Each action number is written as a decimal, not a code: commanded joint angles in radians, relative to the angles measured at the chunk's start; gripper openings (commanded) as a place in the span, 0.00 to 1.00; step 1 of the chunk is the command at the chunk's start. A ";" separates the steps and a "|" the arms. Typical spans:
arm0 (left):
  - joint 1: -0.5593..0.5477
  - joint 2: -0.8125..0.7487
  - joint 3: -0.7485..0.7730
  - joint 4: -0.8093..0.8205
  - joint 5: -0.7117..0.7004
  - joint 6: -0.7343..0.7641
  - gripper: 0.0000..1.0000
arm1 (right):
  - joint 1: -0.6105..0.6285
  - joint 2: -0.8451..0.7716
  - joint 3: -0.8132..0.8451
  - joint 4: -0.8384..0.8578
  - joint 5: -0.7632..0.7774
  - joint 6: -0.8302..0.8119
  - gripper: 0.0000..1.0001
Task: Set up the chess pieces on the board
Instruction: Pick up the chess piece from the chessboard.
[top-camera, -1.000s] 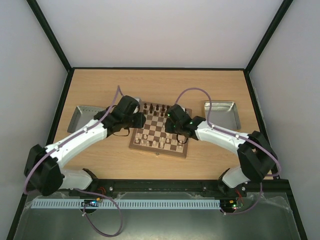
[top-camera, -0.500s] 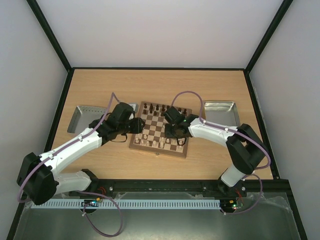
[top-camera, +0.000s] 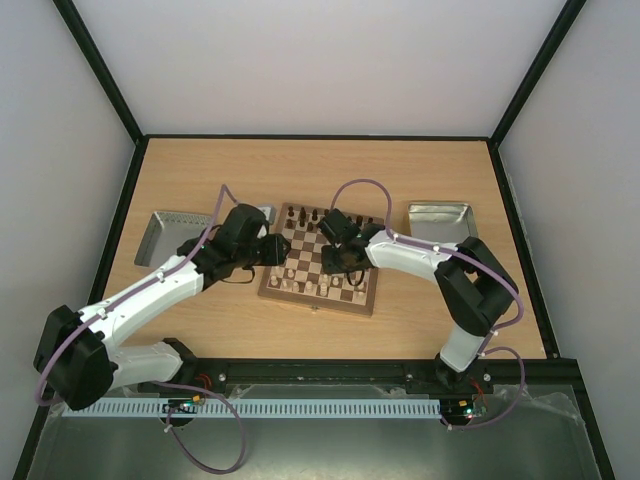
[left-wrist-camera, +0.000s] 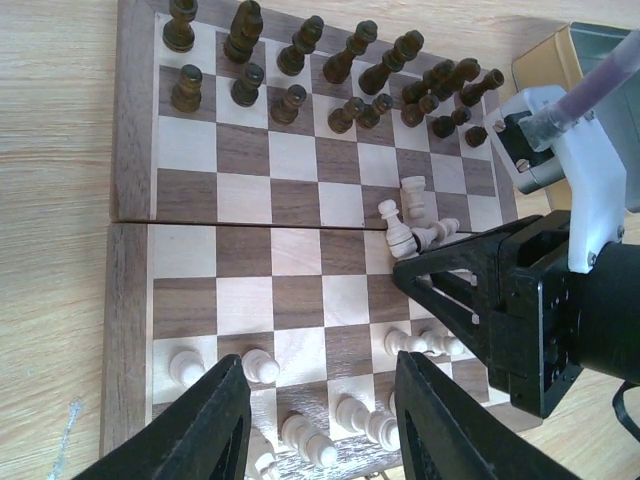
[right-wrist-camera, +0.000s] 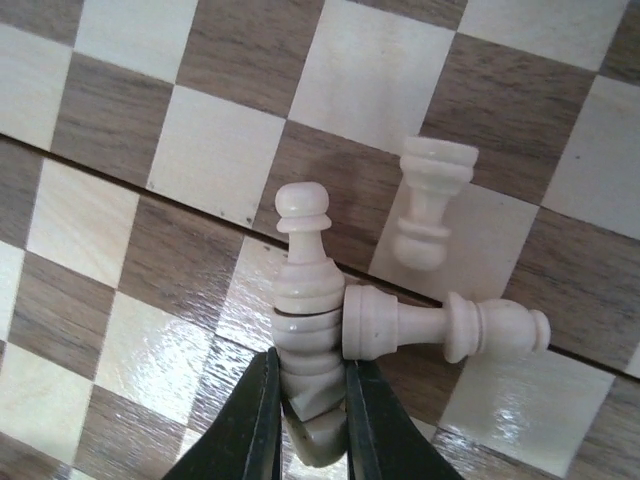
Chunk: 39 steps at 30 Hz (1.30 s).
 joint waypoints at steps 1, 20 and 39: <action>0.024 -0.014 0.004 0.027 0.011 -0.065 0.42 | 0.007 0.007 0.006 0.046 -0.014 -0.074 0.07; 0.132 0.134 -0.040 0.316 0.401 -0.258 0.55 | 0.004 -0.227 -0.139 0.392 -0.243 -0.407 0.05; 0.159 0.302 -0.060 0.503 0.460 -0.333 0.27 | 0.004 -0.231 -0.176 0.429 -0.293 -0.439 0.05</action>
